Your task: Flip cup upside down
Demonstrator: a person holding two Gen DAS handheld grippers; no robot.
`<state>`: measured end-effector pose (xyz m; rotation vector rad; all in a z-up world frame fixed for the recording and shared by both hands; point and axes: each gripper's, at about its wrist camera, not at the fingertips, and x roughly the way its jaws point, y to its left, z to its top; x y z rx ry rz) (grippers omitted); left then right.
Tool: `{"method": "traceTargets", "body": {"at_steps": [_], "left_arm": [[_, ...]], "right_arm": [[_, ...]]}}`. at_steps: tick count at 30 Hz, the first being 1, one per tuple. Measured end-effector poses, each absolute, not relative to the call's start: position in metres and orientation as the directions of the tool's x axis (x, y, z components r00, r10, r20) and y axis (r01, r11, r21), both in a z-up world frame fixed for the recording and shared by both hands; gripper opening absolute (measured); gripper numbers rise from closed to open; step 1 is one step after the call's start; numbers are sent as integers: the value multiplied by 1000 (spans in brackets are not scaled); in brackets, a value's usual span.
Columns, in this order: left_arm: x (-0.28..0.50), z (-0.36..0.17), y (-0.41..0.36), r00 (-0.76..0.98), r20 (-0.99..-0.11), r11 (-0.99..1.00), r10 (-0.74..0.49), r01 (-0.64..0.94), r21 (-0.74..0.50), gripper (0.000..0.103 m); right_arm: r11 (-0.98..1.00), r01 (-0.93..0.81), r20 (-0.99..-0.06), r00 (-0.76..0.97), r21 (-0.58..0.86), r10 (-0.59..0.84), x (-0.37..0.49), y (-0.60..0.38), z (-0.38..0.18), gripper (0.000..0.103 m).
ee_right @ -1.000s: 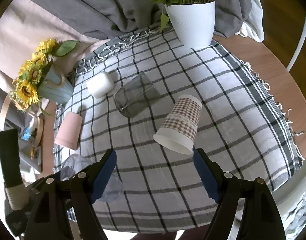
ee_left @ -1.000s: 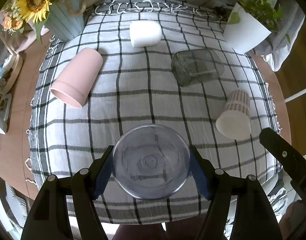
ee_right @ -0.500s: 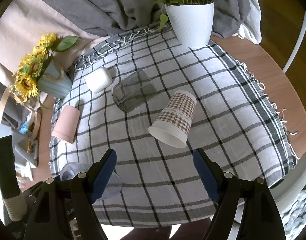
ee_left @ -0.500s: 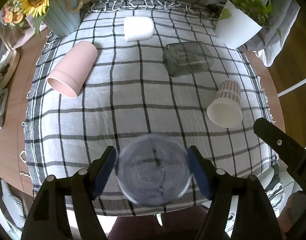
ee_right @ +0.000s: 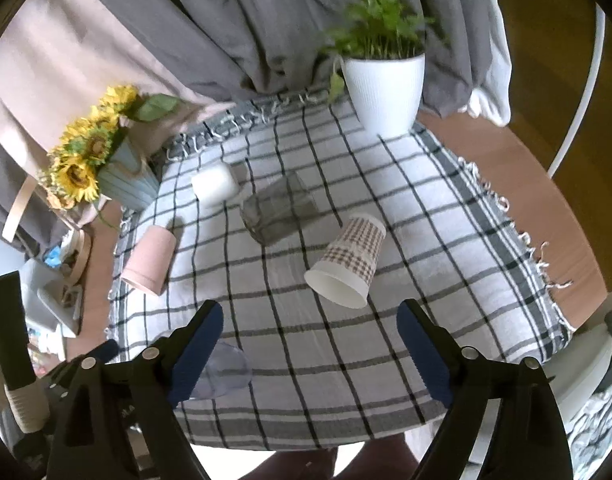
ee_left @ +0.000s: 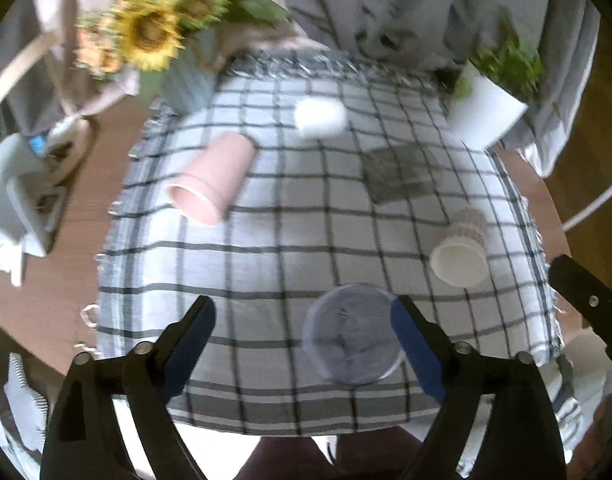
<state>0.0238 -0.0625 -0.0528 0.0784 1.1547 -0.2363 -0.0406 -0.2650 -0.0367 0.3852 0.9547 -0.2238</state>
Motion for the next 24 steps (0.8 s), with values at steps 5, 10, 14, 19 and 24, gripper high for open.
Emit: {"method": "traceTargets", "body": {"at_steps": [5, 10, 14, 19, 24], "left_arm": [[12, -39, -32, 470, -879, 989, -81, 146, -14, 97], [3, -36, -11, 521, -853, 993, -19, 108, 43, 100], [-1, -37, -1, 545, -837, 991, 42, 85, 105, 100], [-7, -33, 10, 555, -830, 988, 50, 94, 122, 100], [-10, -26, 17, 569, -822, 987, 29, 114, 114, 102]], "right_arm": [[936, 284, -808, 590, 207, 0, -46, -241, -27, 90], [954, 232, -798, 602, 193, 15, -50, -219, -24, 90], [964, 204, -804, 594, 170, 16, -51, -203, -27, 90], [971, 172, -812, 583, 165, 34, -55, -189, -30, 92], [975, 166, -794, 608, 151, 19, -61, -175, -24, 98]]}}
